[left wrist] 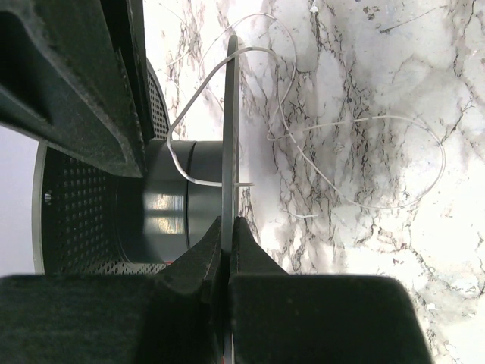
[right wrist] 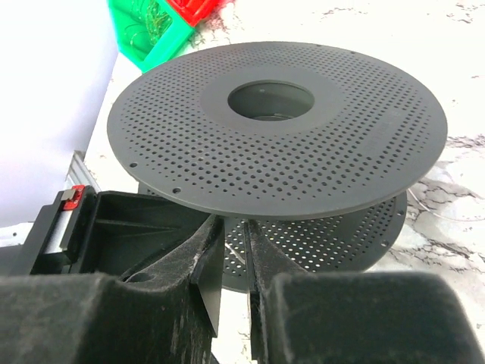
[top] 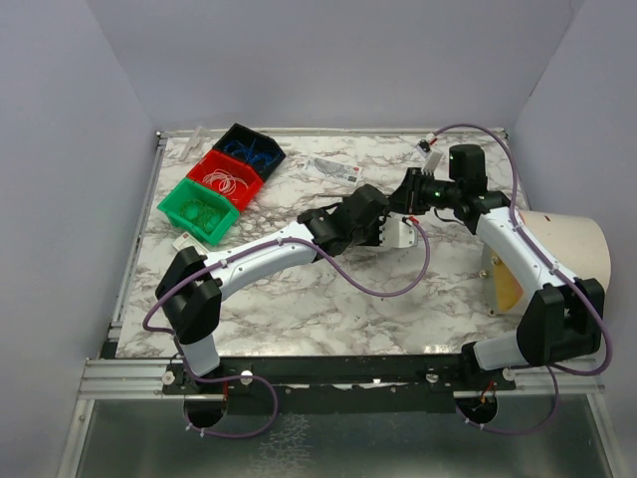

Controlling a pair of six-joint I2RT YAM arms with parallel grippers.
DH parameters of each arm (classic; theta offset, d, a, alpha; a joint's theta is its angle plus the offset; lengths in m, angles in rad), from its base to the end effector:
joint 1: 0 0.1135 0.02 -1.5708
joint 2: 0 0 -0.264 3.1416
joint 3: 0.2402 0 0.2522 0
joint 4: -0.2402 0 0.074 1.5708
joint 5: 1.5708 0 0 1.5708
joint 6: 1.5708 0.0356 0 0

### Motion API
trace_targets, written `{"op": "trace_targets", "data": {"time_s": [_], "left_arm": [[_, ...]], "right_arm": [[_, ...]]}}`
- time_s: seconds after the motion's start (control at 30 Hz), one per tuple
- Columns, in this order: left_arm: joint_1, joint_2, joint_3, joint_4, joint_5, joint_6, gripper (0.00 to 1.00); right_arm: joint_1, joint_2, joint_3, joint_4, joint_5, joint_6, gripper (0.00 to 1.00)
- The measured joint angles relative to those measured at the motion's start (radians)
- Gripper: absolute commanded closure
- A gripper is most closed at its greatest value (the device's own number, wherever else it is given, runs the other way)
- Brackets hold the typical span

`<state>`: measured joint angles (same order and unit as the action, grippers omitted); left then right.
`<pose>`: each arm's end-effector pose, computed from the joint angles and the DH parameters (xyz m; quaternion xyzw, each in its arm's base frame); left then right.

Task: Wrap the cables
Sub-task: Wrap the cable around the cable reel.

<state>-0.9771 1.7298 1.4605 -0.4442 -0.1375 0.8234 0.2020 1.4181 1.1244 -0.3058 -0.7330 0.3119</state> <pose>0.2259 -0.3259 0.2953 0.6932 0.5862 0.0305 0.4182 0.3034 0.0865 0.3043 -0.1217 0.8336 0.4173 0.3409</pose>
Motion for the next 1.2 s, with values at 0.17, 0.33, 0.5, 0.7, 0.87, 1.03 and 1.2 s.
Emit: {"op": "trace_targets", "data": {"time_s": [0.17, 0.33, 0.5, 0.7, 0.87, 1.03, 1.2], "left_arm": [[0.0, 0.0, 0.0, 0.0, 0.0, 0.0, 1.0], [0.0, 0.0, 0.0, 0.0, 0.001, 0.0, 1.0], [0.0, 0.0, 0.0, 0.0, 0.001, 0.0, 1.0], [0.0, 0.0, 0.0, 0.0, 0.003, 0.0, 1.0], [0.0, 0.0, 0.0, 0.0, 0.003, 0.0, 1.0], [0.0, 0.0, 0.0, -0.001, 0.003, 0.0, 1.0], [0.0, 0.0, 0.0, -0.005, 0.003, 0.0, 1.0]], "right_arm": [[0.0, 0.0, 0.0, -0.005, 0.029, -0.006, 0.86], [0.002, 0.0, 0.0, -0.012, 0.031, -0.018, 0.98], [0.017, 0.0, 0.0, -0.03, 0.031, -0.029, 0.99], [0.031, 0.0, 0.0, -0.042, 0.031, -0.041, 1.0], [0.033, 0.0, 0.0, -0.043, 0.031, -0.051, 0.99], [0.034, 0.0, -0.002, -0.048, 0.03, -0.052, 0.99], [0.043, 0.0, -0.017, -0.048, 0.029, -0.052, 0.99]]}}
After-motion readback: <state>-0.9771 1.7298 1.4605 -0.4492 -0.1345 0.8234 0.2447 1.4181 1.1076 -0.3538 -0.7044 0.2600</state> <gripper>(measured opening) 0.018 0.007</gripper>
